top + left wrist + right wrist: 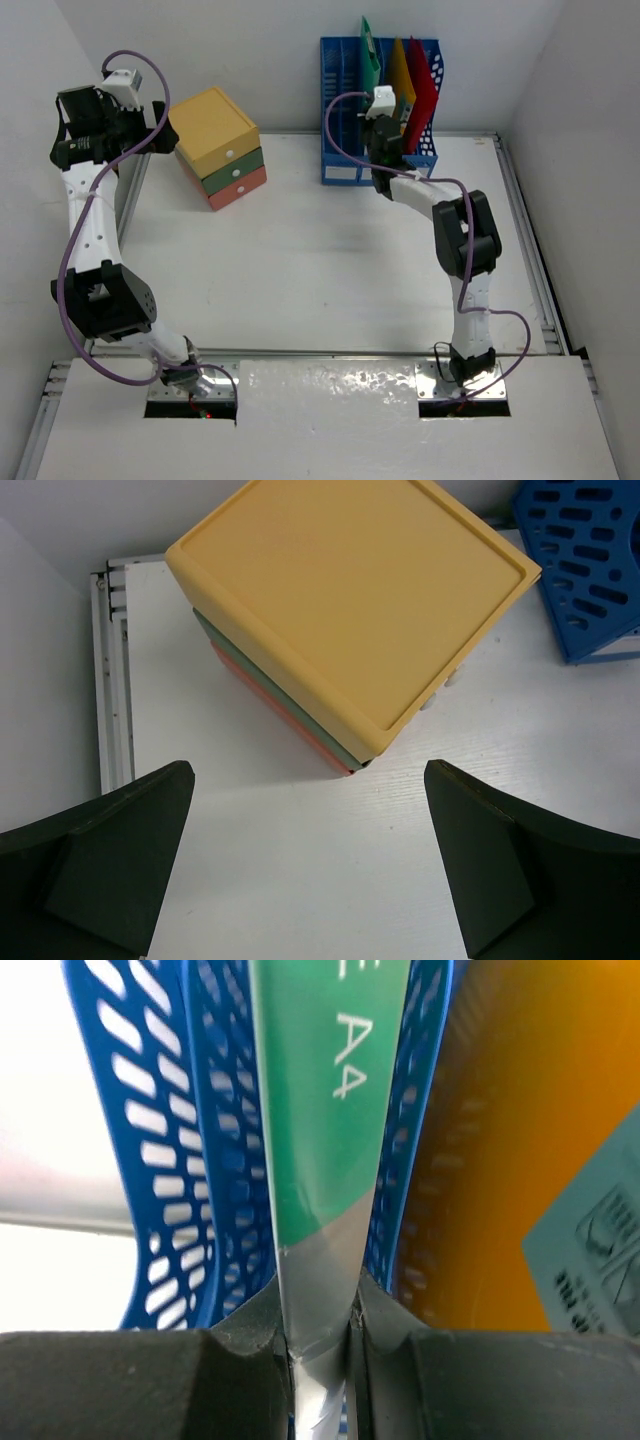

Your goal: Organize the desk

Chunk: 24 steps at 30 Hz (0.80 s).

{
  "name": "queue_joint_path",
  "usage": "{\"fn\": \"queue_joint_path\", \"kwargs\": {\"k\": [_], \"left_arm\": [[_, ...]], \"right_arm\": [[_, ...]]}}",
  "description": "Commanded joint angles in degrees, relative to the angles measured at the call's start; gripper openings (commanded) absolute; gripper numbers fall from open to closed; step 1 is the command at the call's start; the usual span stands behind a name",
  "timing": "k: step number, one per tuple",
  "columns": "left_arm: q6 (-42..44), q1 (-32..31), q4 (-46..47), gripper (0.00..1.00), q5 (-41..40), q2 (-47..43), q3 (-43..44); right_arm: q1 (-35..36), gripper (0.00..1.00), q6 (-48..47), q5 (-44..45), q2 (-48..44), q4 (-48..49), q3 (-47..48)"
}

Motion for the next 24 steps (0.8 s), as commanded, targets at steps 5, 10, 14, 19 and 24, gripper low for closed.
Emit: {"fn": "queue_joint_path", "kwargs": {"k": [5,10,14,19,24], "left_arm": [[0.5,0.8,1.6,0.99,1.7,-0.7,-0.1],[0.2,0.8,1.5,1.0,2.4,-1.6,0.0],[0.0,0.8,1.2,0.99,1.3,-3.2,0.2],[-1.4,0.8,2.3,1.0,-7.4,-6.6,-3.2],[-4.7,1.1,6.7,1.0,-18.0,-13.3,-13.0]], "right_arm": [[0.2,0.46,-0.6,-5.1,-4.1,1.1,-2.5],[3.4,0.76,-11.3,-7.4,-9.4,-5.4,-1.5],[4.9,0.99,-10.6,-10.2,-16.2,-14.1,-2.4],[4.9,0.99,-9.6,-15.5,-30.2,-31.1,-8.8],[4.5,0.99,-8.0,-10.3,-42.1,-49.5,-25.1]]}}
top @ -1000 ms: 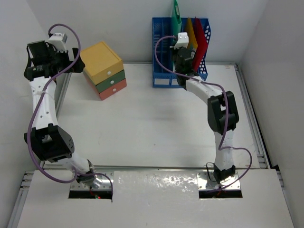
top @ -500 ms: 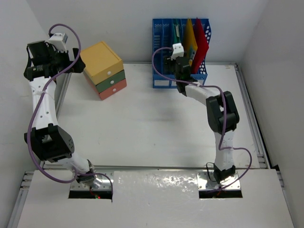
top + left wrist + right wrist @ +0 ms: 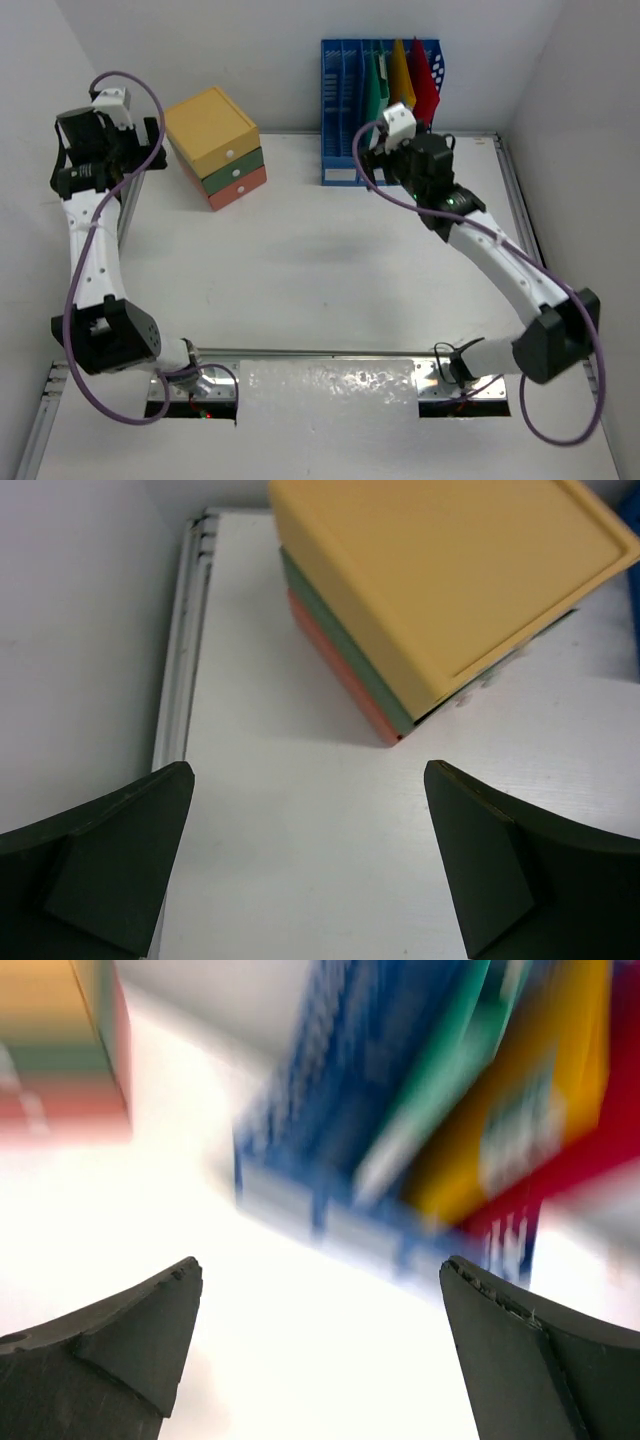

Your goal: Organize the desk

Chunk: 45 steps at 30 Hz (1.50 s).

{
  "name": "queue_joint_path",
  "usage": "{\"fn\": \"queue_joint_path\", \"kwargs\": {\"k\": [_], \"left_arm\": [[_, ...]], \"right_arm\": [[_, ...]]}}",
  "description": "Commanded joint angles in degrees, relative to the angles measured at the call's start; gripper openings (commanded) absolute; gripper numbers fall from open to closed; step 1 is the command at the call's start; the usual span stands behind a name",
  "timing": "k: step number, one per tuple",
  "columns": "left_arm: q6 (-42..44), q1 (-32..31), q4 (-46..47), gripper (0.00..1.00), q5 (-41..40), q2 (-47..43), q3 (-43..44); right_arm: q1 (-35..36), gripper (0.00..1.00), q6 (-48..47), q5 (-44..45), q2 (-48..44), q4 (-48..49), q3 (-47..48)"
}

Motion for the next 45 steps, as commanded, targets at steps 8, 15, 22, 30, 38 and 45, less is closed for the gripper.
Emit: {"fn": "queue_joint_path", "kwargs": {"k": [8,15,22,30,38,45], "left_arm": [[-4.6,1.0,4.5,1.0,-18.3,-13.5,-16.7],[-2.4,1.0,6.9,1.0,-24.9,-26.2,-30.3],[-2.9,1.0,12.0,1.0,-25.8,-29.8,-43.4],[-1.9,1.0,11.6,1.0,-23.5,-29.9,-45.1],[-2.0,1.1,11.7,0.99,-22.6,-29.7,-45.4],[-1.9,1.1,11.6,1.0,-22.2,-29.5,-45.4]], "right_arm": [[-17.0,0.99,16.3,-0.3,-7.6,-26.0,-27.7],[-34.1,0.99,24.1,-0.3,-21.1,-14.2,-44.1],[-34.5,0.99,22.2,11.4,-24.3,-13.9,-46.5],[-34.4,0.99,30.9,19.7,-42.8,0.7,-59.3],[-34.4,0.99,37.3,20.8,-43.7,-0.3,-59.8],[-34.4,0.99,39.4,21.3,-41.0,-4.7,-56.5]]}}
